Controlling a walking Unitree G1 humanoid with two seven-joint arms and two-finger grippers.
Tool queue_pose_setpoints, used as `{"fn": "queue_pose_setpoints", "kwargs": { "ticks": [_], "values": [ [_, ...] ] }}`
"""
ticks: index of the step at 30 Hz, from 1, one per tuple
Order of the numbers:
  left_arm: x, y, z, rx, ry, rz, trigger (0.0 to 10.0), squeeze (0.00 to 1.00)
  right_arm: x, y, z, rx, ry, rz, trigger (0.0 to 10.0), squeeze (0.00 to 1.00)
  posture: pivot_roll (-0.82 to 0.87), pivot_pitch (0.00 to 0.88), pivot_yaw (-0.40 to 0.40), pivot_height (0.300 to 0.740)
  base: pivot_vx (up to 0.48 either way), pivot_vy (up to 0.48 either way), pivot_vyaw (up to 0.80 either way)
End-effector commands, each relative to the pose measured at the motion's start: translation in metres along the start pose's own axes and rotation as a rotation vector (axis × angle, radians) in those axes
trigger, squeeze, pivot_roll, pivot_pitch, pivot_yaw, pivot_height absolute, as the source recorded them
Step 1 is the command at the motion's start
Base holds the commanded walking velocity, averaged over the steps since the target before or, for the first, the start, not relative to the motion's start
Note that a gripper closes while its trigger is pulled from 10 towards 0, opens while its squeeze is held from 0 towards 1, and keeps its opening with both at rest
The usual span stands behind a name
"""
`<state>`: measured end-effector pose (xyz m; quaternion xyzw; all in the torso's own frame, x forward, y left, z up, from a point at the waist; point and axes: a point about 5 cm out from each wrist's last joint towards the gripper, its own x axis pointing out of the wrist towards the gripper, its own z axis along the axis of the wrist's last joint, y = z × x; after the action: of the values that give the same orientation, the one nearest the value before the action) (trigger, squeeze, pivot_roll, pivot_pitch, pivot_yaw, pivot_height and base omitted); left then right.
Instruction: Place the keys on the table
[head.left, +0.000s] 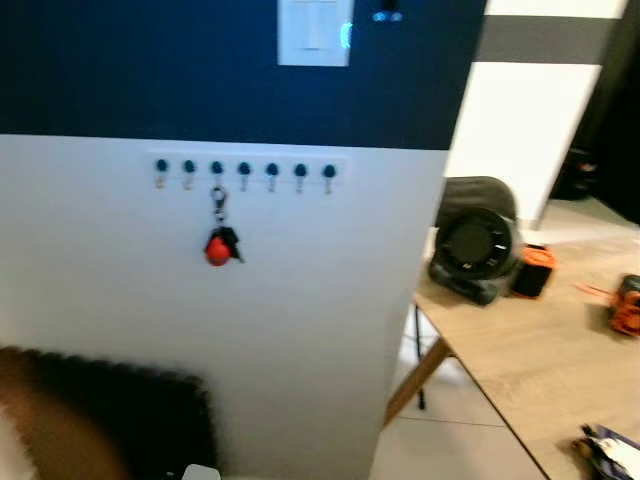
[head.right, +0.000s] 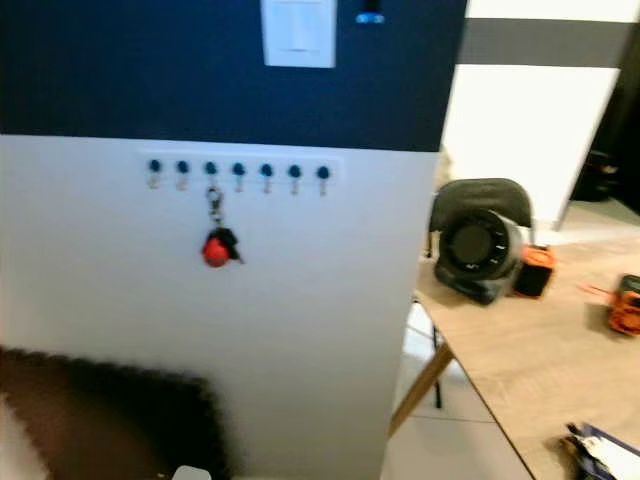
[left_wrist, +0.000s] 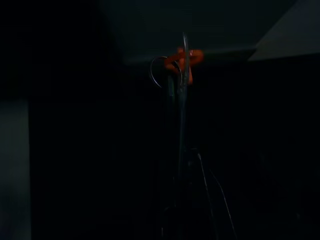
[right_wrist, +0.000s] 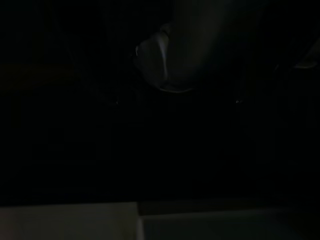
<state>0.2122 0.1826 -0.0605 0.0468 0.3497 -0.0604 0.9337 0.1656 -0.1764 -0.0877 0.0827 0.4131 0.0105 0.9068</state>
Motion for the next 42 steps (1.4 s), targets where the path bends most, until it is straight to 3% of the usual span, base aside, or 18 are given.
{"fn": "queue_pose_setpoints", "kwargs": {
  "ticks": [1, 42],
  "values": [
    [-0.0025, 0.0048, -0.0045, -0.007, 0.006, 0.014, 10.0, 0.0, 0.0005, 0.0025, -0.0005, 0.003, 0.002, 0.003, 10.0, 0.0, 0.07, 0.0, 0.025, 0.74, 0.0, 0.0, -0.8],
    [-0.0025, 0.0017, -0.0003, -0.031, -0.044, 0.002, 10.0, 0.0, 0.0017, 0.0041, 0.0019, -0.006, 0.0, 0.008, 10.0, 0.0, 0.07, 0.0, 0.021, 0.74, 0.0, 0.0, -0.8]
  ]
}}
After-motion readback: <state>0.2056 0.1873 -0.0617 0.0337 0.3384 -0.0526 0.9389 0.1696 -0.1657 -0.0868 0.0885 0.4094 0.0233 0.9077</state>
